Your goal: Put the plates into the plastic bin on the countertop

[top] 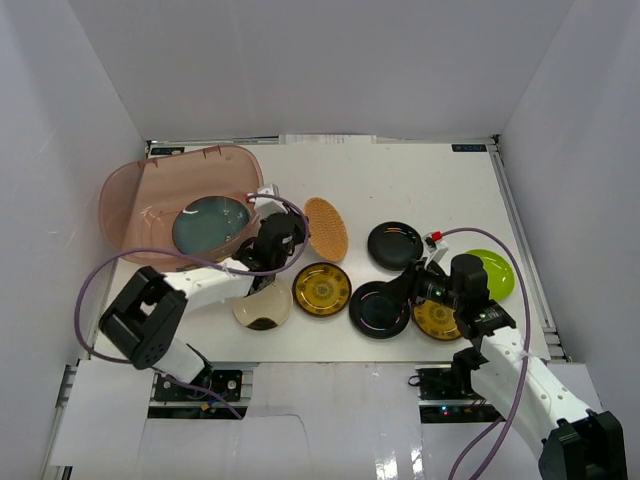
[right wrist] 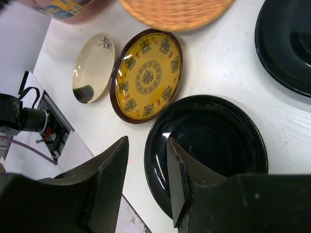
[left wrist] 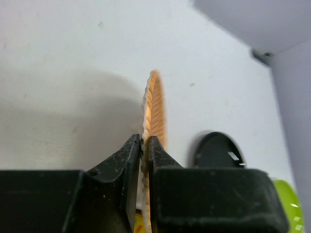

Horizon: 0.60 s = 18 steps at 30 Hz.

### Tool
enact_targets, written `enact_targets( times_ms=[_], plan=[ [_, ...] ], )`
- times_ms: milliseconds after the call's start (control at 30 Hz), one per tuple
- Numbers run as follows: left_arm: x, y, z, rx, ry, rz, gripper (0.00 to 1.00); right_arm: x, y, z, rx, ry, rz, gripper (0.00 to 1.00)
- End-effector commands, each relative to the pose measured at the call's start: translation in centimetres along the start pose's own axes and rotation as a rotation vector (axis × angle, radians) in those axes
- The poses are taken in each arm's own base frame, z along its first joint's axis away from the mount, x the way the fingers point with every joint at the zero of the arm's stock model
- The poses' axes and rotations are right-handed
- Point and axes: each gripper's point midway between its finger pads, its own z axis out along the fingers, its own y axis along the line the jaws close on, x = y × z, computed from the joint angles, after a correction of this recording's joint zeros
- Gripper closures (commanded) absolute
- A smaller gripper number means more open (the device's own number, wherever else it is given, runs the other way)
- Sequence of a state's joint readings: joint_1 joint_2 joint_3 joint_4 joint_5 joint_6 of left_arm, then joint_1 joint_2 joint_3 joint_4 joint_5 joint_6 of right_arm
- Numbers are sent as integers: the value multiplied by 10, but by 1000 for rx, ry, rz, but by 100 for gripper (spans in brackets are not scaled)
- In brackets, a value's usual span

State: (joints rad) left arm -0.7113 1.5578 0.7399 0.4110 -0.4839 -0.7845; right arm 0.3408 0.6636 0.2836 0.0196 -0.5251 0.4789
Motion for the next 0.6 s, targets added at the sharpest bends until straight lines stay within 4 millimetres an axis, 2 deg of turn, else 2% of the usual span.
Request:
enact_targets(
  times_ms=[0, 33, 67, 100, 133, 167, 233, 267, 333, 367, 400, 467, 500, 567],
  plan=[
    [-93, -77, -38, 239, -171, -67, 100, -1, 16, 4, -75, 12, -28, 56],
    [-114, -94, -55, 301, -202, -74, 100, -2, 19, 5, -88, 9, -37, 56],
    [-125, -101, -63, 323, -213, -69, 100, -2, 20, 6, -91, 14, -37, 55],
    [-145, -112, -72, 345, -242, -75, 100, 3, 22, 10, -98, 37, -37, 55],
    [-164, -115, -85, 344, -281, -60, 100, 4, 25, 12, -106, 41, -43, 55],
    [-167, -111, -88, 316, -276, -31, 100, 5, 28, 14, -110, 47, -44, 55],
    [-191, -104, -97, 288, -318, -15, 100, 11, 36, 22, -122, 58, -64, 54],
    [-204, -97, -109, 282, -338, -13, 100, 12, 39, 25, -126, 62, -59, 54],
    [-230, -72, -115, 232, -379, -32, 100, 20, 47, 33, -142, 91, -61, 54],
    [-241, -63, -128, 232, -389, -51, 100, 18, 53, 37, -155, 83, -71, 54],
    [-260, -40, -129, 173, -432, -60, 100, 19, 60, 44, -154, 99, -84, 54],
    [-270, -11, -135, 82, -449, -49, 100, 15, 70, 54, -164, 101, -108, 54],
    [-286, 11, -139, 17, -490, -56, 100, 12, 79, 63, -167, 109, -130, 54],
    [-284, 41, -138, -66, -462, -65, 100, 6, 87, 76, -165, 112, -166, 53]
  ],
)
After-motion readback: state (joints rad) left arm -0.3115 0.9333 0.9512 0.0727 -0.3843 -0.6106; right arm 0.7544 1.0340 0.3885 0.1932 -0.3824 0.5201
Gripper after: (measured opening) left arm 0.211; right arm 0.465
